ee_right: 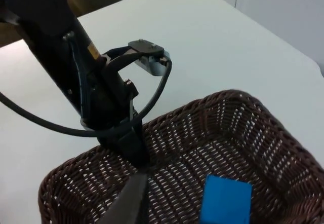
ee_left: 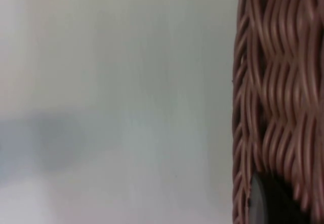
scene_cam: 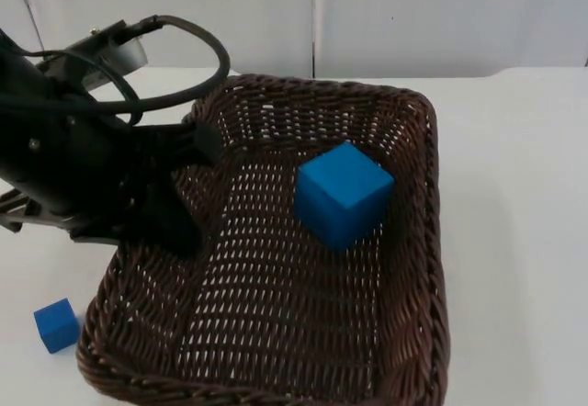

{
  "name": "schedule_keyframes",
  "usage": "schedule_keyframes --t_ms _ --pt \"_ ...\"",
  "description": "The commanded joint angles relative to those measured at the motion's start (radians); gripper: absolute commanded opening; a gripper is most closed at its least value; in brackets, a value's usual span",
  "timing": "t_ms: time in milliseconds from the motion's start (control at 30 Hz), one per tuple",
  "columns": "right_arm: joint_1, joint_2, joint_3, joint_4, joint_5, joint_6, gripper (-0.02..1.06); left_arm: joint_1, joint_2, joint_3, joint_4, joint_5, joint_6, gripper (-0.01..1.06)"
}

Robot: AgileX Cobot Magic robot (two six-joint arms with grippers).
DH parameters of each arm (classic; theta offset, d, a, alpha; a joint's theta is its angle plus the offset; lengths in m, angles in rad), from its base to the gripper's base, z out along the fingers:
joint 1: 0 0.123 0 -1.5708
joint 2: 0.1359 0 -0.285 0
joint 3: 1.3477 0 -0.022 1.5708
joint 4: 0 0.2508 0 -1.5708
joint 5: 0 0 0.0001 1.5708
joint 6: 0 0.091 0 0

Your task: Pick up the basket with the left hand and place the largest block into the basket with the right hand.

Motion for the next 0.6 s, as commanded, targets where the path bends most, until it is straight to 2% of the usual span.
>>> schedule_keyframes --t_ms 0,133,333,467,567 --pt "0.007 -0.007 0.009 -0.005 -0.006 -0.004 1.05 0.0 -0.014 -0.001 -0.033 -0.039 0.001 0.0" --pt "0.007 -0.007 0.012 -0.006 -0.006 -0.004 1.05 0.0 -0.007 -0.001 -0.04 -0.087 0.001 0.0" --pt "0.007 -0.007 0.012 -0.006 -0.009 -0.004 1.05 0.0 0.062 -0.043 -0.059 -0.08 0.033 0.0" --pt "0.007 -0.007 0.012 -0.006 -0.004 -0.002 1.05 0.0 0.18 -0.117 -0.16 -0.089 0.146 0.0" --pt "0.007 -0.007 0.012 -0.006 0.003 -0.002 1.05 0.0 0.264 -0.176 -0.194 -0.083 0.165 0.0"
